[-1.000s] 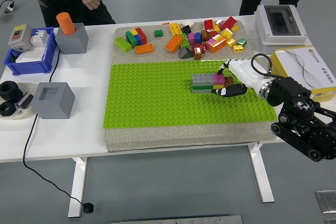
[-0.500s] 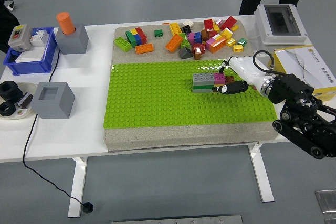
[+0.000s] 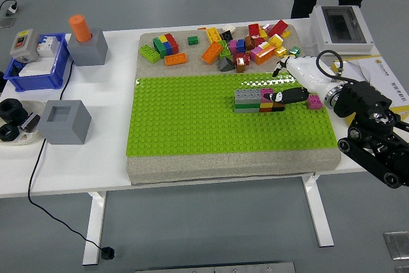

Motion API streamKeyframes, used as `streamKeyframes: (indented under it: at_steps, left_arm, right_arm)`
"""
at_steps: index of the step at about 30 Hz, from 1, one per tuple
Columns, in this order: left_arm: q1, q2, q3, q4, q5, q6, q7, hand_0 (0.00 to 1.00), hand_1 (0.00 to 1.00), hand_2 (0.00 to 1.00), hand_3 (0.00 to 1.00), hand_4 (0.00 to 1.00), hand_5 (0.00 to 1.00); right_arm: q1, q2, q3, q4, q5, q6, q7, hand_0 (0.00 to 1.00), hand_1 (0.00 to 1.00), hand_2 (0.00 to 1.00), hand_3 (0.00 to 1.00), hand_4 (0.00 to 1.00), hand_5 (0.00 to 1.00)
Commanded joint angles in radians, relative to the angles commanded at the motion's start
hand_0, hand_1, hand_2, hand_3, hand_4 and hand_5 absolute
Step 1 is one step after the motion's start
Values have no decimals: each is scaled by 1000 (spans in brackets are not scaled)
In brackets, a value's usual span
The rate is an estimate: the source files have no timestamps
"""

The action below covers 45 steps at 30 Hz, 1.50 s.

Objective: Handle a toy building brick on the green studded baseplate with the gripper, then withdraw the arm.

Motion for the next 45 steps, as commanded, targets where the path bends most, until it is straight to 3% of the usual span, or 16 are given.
streamKeyframes:
  at_steps: [1,12,13,19,20,45]
  left_arm:
    - [0,0,1,0,0,0,0,788,799,753,431,998,872]
    - [3,-3,5,0,0,3,-1,788,798,752,431,998,873]
    - [3,-3,5,0,1,3,-1,788,798,753,432,998,874]
    - [4,-5,5,0,3,3,-1,788,798,753,432,998,874]
    - [4,-5,5,0,4,3,0,788,798,753,433,998,875]
    - [5,-6,7,0,10,1,9,787,799,754,443,998,878]
  right_arm:
    - [-4,-4,3,-1,-2,-1,-1,789,784,811,668,811,304]
    - [-60,-39,46,-17,-66,-1,-13,785,773,797,671,804,290]
    - [-63,-43,47,-20,-75,0,-14,782,773,804,671,760,224]
    - [-78,-57,62,-40,-109,8,-19,782,773,804,671,760,224]
    - [-79,-58,63,-42,-112,9,-20,783,774,809,675,687,151]
    - [-78,-59,55,-59,-111,49,-54,788,784,827,694,652,102]
